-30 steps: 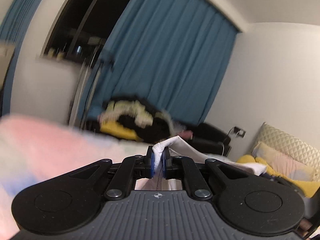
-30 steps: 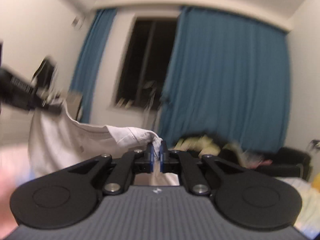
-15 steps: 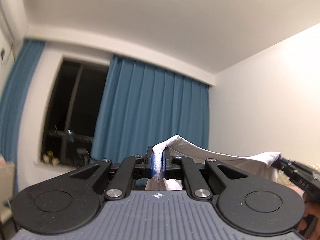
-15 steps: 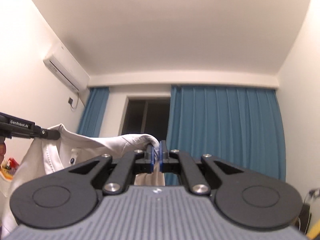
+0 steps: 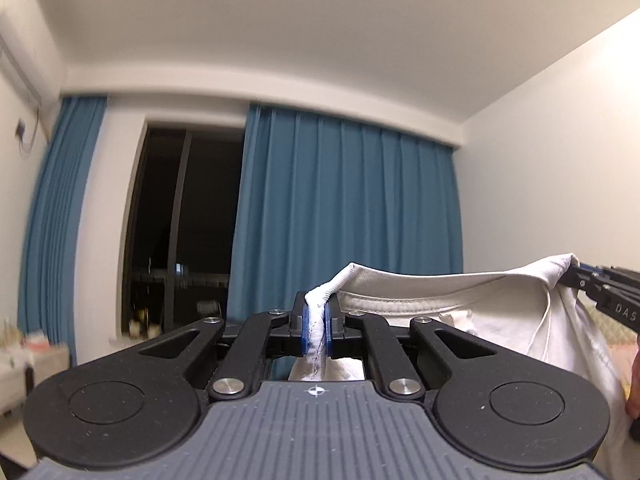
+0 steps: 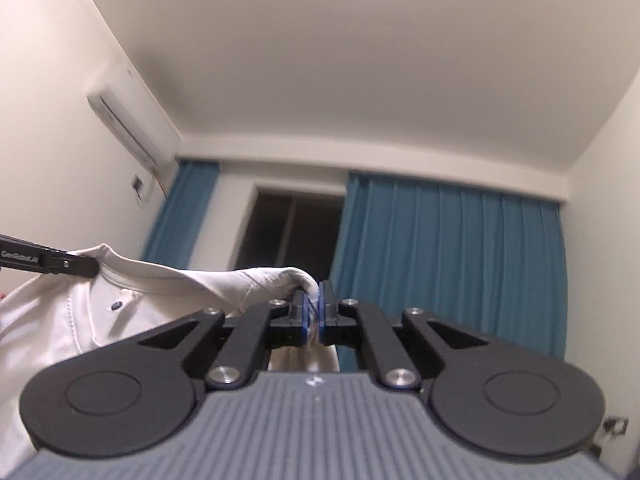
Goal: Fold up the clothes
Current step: 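Lift the shirt with both grippers and shake it out in the air, then lay the shirt flat on the bed and open both grippers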
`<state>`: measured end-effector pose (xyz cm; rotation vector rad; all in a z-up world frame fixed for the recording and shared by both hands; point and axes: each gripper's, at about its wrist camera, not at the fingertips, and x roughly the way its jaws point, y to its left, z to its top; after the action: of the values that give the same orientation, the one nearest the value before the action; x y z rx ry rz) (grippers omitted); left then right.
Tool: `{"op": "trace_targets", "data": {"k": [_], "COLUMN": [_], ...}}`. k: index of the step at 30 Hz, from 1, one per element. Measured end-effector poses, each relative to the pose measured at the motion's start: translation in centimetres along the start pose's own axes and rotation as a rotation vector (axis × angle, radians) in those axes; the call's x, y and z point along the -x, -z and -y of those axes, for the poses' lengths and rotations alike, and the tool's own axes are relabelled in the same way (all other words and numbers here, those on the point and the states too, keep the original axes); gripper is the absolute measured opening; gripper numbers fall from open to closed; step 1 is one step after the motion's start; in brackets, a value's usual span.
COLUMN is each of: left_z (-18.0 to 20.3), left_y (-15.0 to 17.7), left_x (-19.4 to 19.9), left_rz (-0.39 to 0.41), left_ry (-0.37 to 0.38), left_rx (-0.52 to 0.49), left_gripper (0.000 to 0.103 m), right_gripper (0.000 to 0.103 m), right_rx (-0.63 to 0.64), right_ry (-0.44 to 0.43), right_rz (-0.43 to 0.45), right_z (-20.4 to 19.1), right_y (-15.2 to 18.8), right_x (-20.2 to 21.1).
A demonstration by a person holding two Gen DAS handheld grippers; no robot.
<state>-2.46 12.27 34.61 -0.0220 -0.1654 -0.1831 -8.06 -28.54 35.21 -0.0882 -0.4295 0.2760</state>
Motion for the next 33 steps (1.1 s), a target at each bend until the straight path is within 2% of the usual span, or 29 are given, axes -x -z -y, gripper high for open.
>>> {"op": "trace_targets", "data": {"k": [3,8,12,16,20,23,25,28,29,30,31,32,33], "left_z": [-0.2,0.2,0.2,0.1,-1.4,-3.0,-4.0,-4.6,-4.7,-4.8,-4.9,-4.9,-4.6], "left_y": [5.5,17.2,26.7,36.3,45.1,49.3,50.8,52.0,52.5,52.4,52.2,51.2,50.0], "left_x": [-5.6,-16.4,-26.4,-34.3,-38.3,-39.9,-40.9,-40.9,-41.1,-41.3,-41.4,-40.6,-39.7], "left_rz": [-0.065,-0.153,-0.29,-0.446,-0.617,-0.706,-0.738,-0.731,-0.739,-0.747,-0.753,-0.745,-0.715], "left_ry": [-0.004,-0.039,-0.077,-0.111,-0.136,-0.136,-0.139,-0.128,-0.125,-0.114,-0.101,-0.081,-0.07], "left_rx": [0.033,0.076,0.105,0.108,0.131,0.155,0.158,0.148,0.141,0.135,0.13,0.131,0.119], "left_gripper": [0.009,0.009,0.009,0.009,0.01,0.013,0.014,0.015,0.02,0.035,0.049,0.072,0.078], "right_gripper": [0.005,0.006,0.006,0.006,0.006,0.006,0.006,0.007,0.01,0.013,0.021,0.037,0.045], "right_rx": [-0.035,-0.076,-0.103,-0.145,-0.225,-0.352,-0.355,-0.359,-0.357,-0.348,-0.335,-0.327,-0.328], "right_ry": [0.032,0.118,0.149,0.15,0.13,0.116,0.115,0.117,0.119,0.125,0.136,0.15,0.162], "right_rz": [-0.069,-0.157,-0.288,-0.471,-0.665,-0.763,-0.82,-0.889,-0.903,-0.916,-0.929,-0.94,-0.947], "right_z": [-0.3,0.4,1.7,3.6,4.9,6.0,5.6,4.8,4.5,4.3,4.2,4.2,4.3], "right_y": [7.2,20.7,32.2,44.1,54.9,61.2,64.1,66.2,66.5,66.6,66.5,66.3,66.0], "right_x": [-3.1,-9.2,-16.5,-22.8,-26.8,-27.4,-27.2,-28.0,-28.4,-28.7,-29.0,-29.1,-28.8]}}
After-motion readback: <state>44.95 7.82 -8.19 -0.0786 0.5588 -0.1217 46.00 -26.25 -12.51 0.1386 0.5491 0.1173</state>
